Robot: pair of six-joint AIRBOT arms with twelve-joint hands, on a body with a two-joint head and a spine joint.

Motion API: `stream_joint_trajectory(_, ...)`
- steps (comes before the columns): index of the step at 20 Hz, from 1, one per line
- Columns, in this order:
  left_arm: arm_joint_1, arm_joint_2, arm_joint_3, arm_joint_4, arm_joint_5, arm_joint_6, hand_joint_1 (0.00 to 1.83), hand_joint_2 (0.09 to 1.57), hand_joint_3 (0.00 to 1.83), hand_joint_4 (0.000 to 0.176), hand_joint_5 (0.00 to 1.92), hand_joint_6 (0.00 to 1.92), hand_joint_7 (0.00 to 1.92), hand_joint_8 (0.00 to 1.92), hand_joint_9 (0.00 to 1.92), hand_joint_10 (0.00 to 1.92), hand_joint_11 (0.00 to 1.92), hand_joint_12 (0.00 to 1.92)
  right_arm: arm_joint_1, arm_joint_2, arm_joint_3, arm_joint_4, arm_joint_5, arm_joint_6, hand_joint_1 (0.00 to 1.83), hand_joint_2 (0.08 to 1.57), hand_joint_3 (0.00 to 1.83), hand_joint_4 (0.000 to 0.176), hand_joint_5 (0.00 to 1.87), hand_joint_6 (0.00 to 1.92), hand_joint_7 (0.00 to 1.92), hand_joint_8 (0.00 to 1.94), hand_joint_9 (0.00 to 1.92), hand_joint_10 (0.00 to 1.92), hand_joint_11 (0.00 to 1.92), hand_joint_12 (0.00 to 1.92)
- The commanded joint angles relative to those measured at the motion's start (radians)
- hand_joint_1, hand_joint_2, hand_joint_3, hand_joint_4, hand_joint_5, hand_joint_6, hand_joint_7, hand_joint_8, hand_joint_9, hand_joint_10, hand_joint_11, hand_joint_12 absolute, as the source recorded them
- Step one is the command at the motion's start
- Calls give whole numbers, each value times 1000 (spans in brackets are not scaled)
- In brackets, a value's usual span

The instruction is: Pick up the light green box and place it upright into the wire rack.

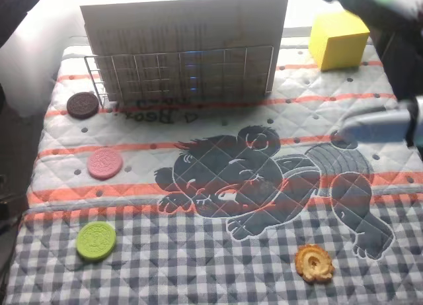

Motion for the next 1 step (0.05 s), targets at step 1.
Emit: stream_joint_trajectory(1, 3, -6, 1, -22, -175, -7, 468, 1161, 13, 0, 554, 2, 462, 1, 388, 3, 0, 893, -20, 10, -15, 58, 199, 4, 483, 955, 4, 119, 0, 0, 94, 8, 49, 7, 56, 26)
